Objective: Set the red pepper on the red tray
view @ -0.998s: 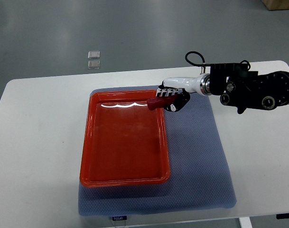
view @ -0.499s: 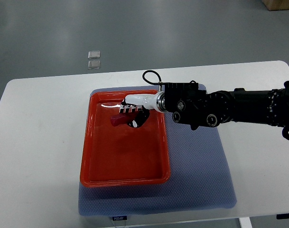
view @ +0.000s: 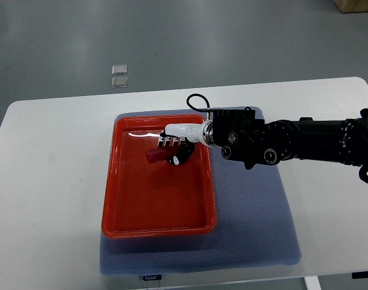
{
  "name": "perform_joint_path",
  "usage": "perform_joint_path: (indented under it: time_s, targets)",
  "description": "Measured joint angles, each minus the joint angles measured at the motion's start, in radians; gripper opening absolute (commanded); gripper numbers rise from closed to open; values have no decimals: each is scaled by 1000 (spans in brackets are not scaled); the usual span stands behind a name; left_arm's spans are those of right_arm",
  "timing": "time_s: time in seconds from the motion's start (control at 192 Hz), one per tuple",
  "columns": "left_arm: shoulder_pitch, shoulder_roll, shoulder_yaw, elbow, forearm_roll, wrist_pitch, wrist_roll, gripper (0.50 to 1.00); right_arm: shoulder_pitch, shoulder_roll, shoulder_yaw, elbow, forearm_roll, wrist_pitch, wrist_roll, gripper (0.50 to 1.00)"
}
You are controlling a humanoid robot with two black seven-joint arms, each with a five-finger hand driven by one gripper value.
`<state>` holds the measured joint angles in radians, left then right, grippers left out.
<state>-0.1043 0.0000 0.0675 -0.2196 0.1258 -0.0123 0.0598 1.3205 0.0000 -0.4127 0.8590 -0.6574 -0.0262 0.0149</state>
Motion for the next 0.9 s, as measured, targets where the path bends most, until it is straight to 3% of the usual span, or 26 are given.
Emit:
perform_joint_path:
  time_s: [0.177,0.463,0.728,0.899]
  targets:
    - [0,0,0,0,0,0,0,1000,-21,0,0,0,-3,-1,0,611]
    - [0,0,0,0,0,0,0,1000,-26,0,1,0,-10,3,0,754]
    - [0,0,0,2,0,0,0,1000,-19,0,4,0,0,8,0,844]
    - [0,0,0,2,0,0,0,1000,-16,-1,68,1,1,8,1,858]
